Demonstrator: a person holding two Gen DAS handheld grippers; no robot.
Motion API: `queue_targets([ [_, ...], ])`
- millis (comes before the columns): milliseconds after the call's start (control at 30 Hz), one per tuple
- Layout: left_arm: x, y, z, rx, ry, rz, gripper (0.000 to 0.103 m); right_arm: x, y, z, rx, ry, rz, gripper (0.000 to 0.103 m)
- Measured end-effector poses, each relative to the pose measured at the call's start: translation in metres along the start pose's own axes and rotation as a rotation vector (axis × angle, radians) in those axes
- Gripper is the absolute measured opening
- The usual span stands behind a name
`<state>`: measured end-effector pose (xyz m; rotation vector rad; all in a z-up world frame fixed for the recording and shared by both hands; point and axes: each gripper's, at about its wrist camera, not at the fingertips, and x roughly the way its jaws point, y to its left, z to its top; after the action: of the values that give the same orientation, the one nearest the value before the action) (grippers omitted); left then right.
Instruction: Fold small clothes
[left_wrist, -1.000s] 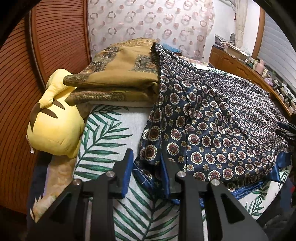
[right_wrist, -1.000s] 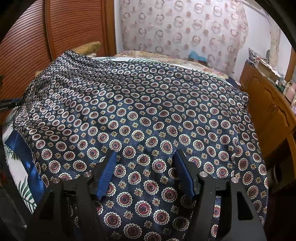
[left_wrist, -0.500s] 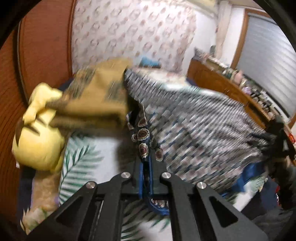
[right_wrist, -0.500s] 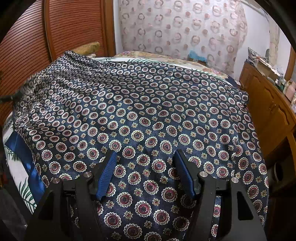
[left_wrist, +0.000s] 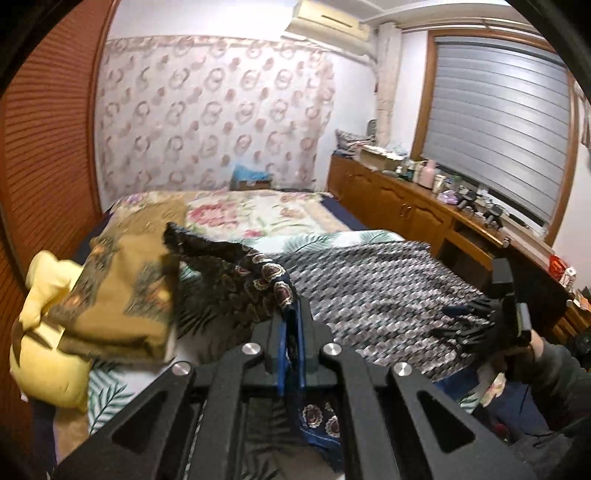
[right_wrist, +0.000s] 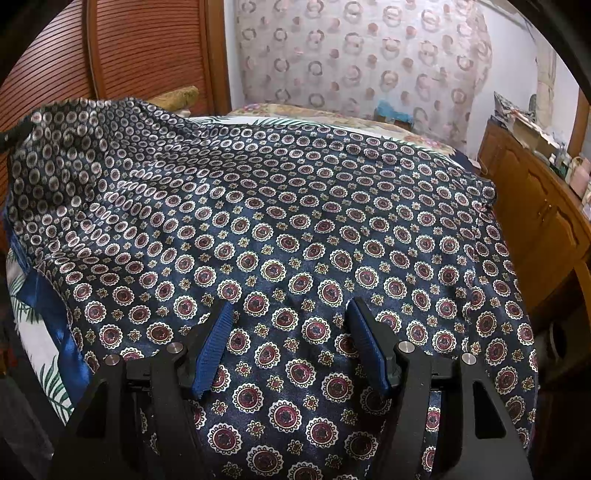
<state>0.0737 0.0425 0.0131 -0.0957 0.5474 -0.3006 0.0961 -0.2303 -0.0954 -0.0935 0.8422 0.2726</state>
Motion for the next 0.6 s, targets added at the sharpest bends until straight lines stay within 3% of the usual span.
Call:
queue_targets([
  [133,0.011,-0.023,0.017,0.04,-0.012,-0.042,0.001,-0.015,-0.002,-0.002,0.023,-0.075,-0.045,0.065],
  [600,0.062,-0.12,0.078,0.206,0.0,-0.224,0.001,-0.088,-0.035,-0.006,0.1,-0.165,-0.056,0.065],
])
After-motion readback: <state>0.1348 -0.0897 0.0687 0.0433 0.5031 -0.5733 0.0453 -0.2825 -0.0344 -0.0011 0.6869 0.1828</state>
